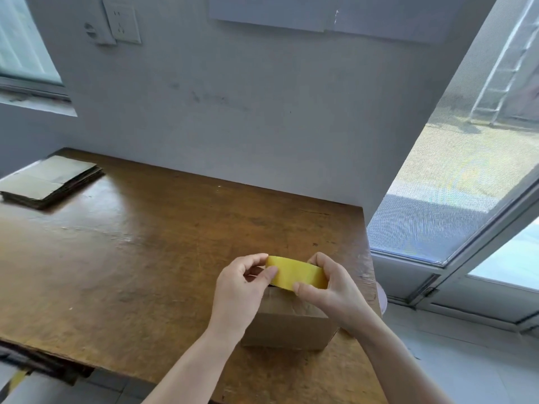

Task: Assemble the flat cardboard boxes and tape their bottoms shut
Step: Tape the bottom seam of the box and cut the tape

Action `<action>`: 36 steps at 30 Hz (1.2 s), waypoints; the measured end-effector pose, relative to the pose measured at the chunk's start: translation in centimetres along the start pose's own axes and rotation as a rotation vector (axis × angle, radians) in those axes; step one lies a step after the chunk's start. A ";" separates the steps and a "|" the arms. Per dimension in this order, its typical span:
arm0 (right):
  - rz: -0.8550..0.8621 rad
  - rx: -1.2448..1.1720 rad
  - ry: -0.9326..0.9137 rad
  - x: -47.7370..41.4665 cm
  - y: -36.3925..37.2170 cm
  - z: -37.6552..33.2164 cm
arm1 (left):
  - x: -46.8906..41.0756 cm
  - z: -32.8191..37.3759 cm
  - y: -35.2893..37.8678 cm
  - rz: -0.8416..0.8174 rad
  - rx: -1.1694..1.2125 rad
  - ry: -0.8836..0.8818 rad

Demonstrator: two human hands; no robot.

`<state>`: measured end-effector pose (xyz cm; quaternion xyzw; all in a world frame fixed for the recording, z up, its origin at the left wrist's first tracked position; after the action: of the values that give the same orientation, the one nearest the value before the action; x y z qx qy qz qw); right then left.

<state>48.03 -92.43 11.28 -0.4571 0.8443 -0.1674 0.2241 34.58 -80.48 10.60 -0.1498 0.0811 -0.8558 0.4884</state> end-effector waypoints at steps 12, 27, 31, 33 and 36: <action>-0.031 0.103 -0.083 -0.1 0.6 -0.2 | 0.4 -0.9 -0.6 -0.031 0.067 -0.119; -0.065 0.118 -0.053 -0.5 0.4 0.3 | 0.4 -0.6 -0.2 -0.022 0.149 -0.119; -0.068 0.106 -0.052 -0.5 0.3 0.2 | 0.4 -0.8 -0.1 -0.036 0.159 -0.139; -0.063 0.095 -0.038 -0.5 0.3 0.2 | 0.2 -0.8 -0.1 -0.050 0.169 -0.140; -0.072 0.104 -0.025 -0.7 0.3 0.2 | 0.2 -0.8 -0.1 -0.051 0.170 -0.120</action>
<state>48.29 -91.65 11.11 -0.4771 0.8145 -0.2134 0.2518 34.12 -80.63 9.93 -0.1607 -0.0249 -0.8614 0.4812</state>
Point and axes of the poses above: each hand's wrist, its own x-axis away from the middle knuckle, its own y-axis out of the palm, z = x × y, the point moved 4 cm from there along -x, towards the middle knuckle, and after that the axes turned 13 degrees about -y, right-handed, at the moved point
